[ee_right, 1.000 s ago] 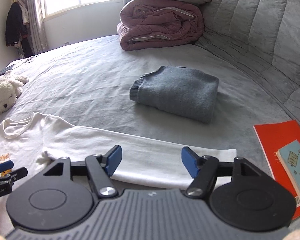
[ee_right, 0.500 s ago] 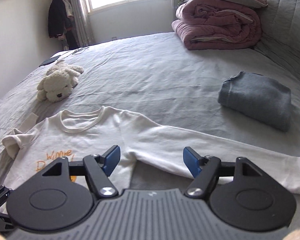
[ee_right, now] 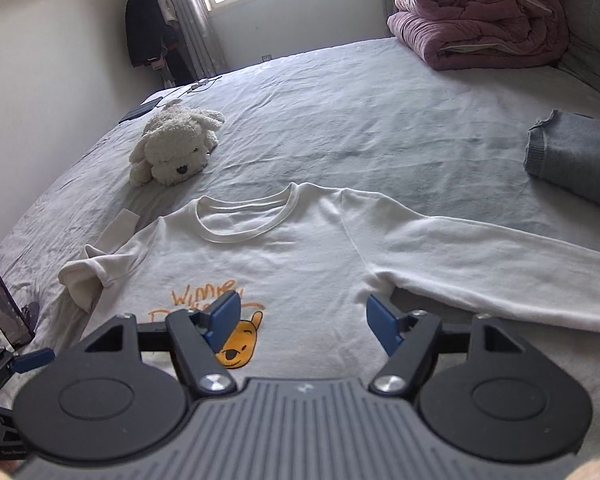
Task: Fold clothes
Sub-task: 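Lower the open left gripper onto the folded sleeve near the collar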
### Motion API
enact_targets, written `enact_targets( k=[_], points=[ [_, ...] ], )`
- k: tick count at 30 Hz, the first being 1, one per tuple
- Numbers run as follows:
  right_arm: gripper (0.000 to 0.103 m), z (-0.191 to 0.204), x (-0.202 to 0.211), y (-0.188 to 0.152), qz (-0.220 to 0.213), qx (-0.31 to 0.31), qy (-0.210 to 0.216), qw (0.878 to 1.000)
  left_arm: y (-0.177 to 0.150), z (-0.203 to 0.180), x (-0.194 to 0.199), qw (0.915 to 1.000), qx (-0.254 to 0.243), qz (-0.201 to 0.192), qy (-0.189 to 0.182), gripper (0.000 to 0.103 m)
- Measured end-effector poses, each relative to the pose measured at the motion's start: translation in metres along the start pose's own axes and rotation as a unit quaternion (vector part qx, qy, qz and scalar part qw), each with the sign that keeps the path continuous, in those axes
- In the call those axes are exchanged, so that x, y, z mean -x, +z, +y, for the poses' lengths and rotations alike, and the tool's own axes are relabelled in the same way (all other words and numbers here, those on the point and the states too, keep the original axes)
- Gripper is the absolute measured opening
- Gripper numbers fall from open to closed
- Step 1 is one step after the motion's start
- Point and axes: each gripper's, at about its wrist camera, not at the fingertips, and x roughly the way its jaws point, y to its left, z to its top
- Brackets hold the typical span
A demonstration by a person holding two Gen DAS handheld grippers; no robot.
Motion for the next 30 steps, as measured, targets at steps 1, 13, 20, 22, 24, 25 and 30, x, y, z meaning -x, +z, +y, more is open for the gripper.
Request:
enact_targets(
  k=[1,13,20,22,24,25,30],
  points=[
    [0.073,0.005,-0.003,0.000,0.001,-0.002,0.000,1.000,0.006,0.004,-0.001,0.9999,0.000,-0.005,0.010,0.086],
    [0.074,0.088,-0.071,0.017,0.012,0.028,0.044,0.999,0.023,0.063,-0.052,0.9899,0.119,0.002,0.077,0.092],
    [0.074,0.123,-0.122,0.017,0.010,0.052,0.065,0.996,0.029,0.086,-0.070,0.9800,0.160,0.013,0.118,0.092],
    [0.074,0.128,-0.135,0.016,0.005,0.058,0.068,0.996,0.028,0.092,-0.068,0.9793,0.155,0.006,0.130,0.092],
    [0.074,0.134,-0.147,0.014,-0.001,0.063,0.070,0.996,0.026,0.100,-0.068,0.9779,0.150,0.005,0.145,0.092],
    [0.074,0.136,-0.153,0.013,-0.003,0.065,0.071,0.995,0.025,0.105,-0.068,0.9771,0.151,0.005,0.150,0.092],
    [0.075,0.150,-0.183,0.009,-0.017,0.078,0.077,0.994,0.023,0.122,-0.065,0.9755,0.159,0.002,0.152,0.092]
  ],
)
